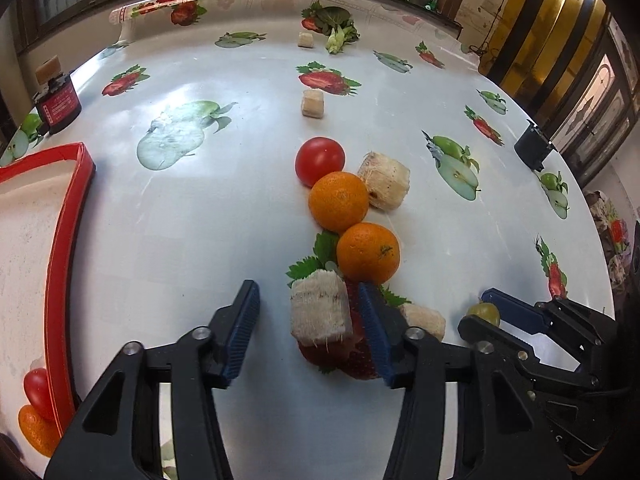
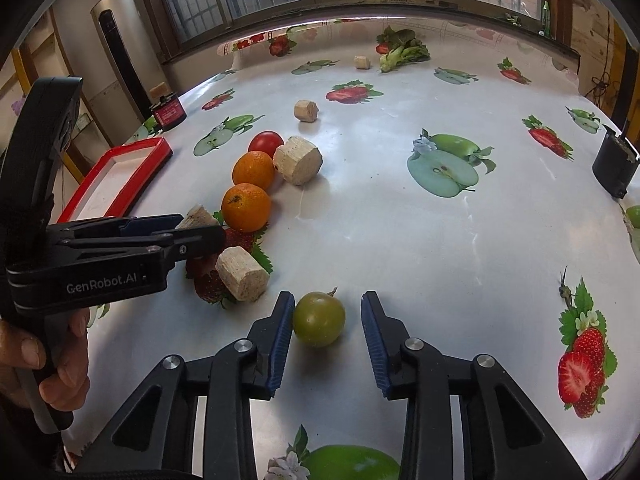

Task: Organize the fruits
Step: 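Grasp the green grape with the right gripper while the left grasps a beige cube, then carry the grape and beige cube over the tray with both grippers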

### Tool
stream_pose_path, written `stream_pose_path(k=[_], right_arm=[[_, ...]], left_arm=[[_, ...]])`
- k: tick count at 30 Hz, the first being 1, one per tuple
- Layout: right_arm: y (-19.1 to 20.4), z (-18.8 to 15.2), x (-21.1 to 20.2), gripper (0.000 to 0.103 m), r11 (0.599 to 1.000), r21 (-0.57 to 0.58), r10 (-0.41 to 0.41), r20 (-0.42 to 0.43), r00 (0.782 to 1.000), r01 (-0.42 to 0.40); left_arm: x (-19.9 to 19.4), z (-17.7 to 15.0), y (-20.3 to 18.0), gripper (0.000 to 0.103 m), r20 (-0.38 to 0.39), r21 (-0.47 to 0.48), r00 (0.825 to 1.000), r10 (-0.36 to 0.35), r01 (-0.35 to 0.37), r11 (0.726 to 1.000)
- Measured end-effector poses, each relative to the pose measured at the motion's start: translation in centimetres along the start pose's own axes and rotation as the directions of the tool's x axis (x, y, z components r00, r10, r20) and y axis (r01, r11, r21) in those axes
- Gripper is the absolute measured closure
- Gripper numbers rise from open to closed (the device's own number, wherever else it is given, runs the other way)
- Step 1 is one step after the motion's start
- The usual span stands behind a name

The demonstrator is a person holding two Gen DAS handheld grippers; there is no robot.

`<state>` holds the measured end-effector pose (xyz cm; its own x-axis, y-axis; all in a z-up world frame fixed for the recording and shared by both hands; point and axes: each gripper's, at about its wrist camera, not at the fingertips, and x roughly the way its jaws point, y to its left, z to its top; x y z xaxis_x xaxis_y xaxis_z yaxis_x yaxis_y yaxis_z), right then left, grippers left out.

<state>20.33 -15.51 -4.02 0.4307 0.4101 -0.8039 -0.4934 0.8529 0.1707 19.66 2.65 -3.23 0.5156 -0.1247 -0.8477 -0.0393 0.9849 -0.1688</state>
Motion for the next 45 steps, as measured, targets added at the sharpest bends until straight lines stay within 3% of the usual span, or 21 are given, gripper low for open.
stream_pose_path(k=[2, 5, 15, 25, 45], right_arm=[[-0.1, 0.1, 0.0, 0.077, 1.0, 0.007, 0.017, 0.003, 1.0, -0.017], [0.1, 0.1, -0.5, 0.077, 1.0, -0.003, -0.008, 0.016, 1.0, 0.008], [0.9, 0.5, -2.9, 0.077, 1.0, 0.004, 0.021, 0.049, 0.999, -0.021], [4.7, 1.0, -4.0, 0.077, 0.996, -0.055, 0.079, 0.063, 0.995, -0.075], [11.6, 2.8, -3.1, 0.078, 0.975, -0.152, 0.174, 0.062, 0.983, -0.163]], left_arm=[[-0.1, 0.0, 0.0, 0.077, 0.001, 0.009, 1.0, -0.02, 0.02, 1.0], [-0.5, -0.5, 0.2, 0.077, 0.007, 0.023, 1.0, -0.003, 0.002, 1.0], [-4.1, -2.2, 1.9, 0.077, 0.05, 0.009, 0.995, 0.081, -0.081, 0.997], [-8.7, -3.5, 3.9, 0.077, 0.125, -0.016, 0.982, 0.144, -0.143, 0.99], [-12.0, -5.5, 9.8, 0.077, 0.159, -0.128, 0.96, 0.232, -0.213, 0.969]])
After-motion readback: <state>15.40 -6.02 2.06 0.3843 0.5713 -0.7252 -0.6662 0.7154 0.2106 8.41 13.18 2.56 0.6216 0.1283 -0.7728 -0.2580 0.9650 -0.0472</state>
